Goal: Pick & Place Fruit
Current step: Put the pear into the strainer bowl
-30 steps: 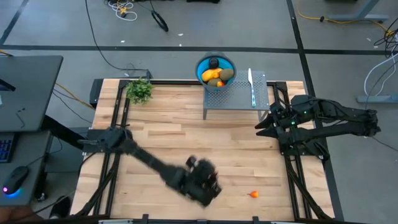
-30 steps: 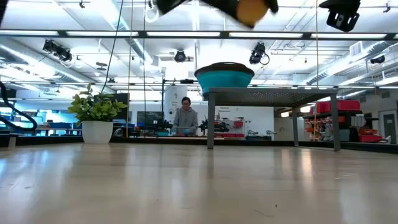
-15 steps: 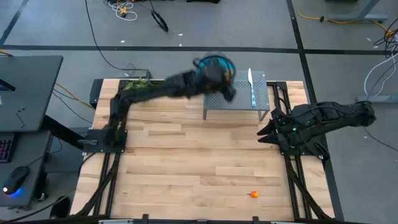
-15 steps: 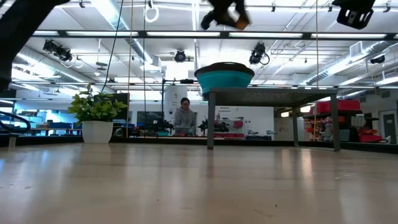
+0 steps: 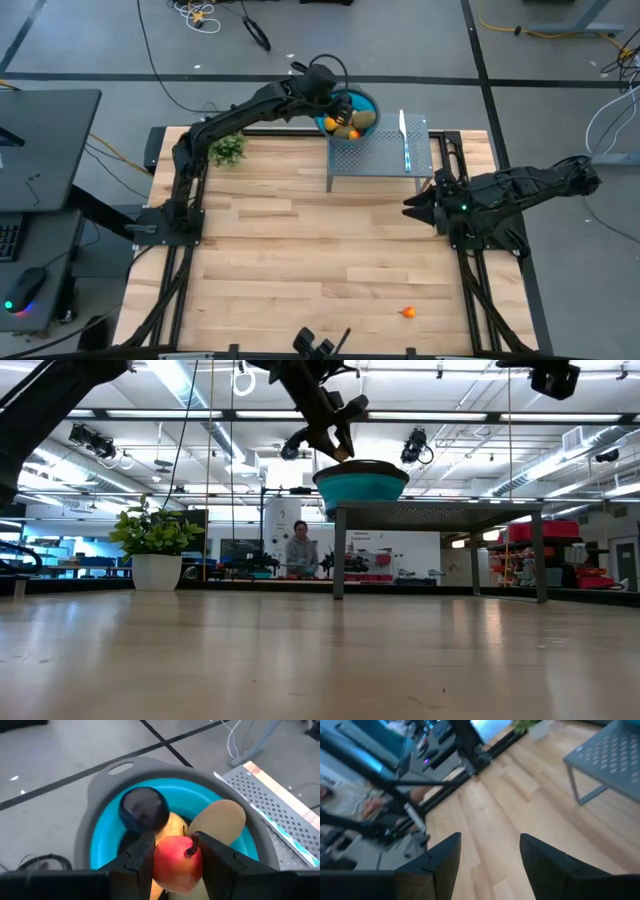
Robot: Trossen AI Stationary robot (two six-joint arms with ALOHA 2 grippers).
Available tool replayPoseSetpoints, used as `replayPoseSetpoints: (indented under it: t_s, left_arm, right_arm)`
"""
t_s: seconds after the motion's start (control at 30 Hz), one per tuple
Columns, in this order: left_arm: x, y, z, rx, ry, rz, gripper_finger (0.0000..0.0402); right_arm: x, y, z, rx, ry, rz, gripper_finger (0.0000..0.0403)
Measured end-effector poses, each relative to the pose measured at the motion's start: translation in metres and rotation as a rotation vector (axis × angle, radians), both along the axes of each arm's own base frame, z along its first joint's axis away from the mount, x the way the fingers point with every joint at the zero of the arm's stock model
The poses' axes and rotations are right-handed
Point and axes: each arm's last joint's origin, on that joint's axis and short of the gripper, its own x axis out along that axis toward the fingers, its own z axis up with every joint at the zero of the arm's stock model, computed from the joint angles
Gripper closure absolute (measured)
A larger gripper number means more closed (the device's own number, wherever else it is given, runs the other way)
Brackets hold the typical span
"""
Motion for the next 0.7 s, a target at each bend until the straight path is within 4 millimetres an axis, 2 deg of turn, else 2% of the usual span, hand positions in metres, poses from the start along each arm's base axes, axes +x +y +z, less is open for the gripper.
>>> replayPoseSetpoints:
  t_s: [0.2,0.47,0.63,0.7]
  left_arm:
    - [0.002,-0.002,-0.002,0.054,0.067,-0.078,0.0248]
    - [0.001,-0.001,-0.003,0.060,0.085,-0.133,0.0178]
    - [0.003,-0.005,-0.002,0.086,0.102,-0.158,0.0153]
    - [0.001,-0.008,0.003,0.086,0.097,-0.171,0.0151]
  right_arm:
    - [0.015,0.003,-0.005,-0.011,0.025,-0.053,0.0192]
    - [0.033,0.009,-0.013,0.029,0.065,-0.072,0.0192]
    - [0.036,0.011,-0.016,0.043,0.089,-0.049,0.0192]
    - [0.035,0.012,-0.016,0.035,0.095,-0.009,0.0192]
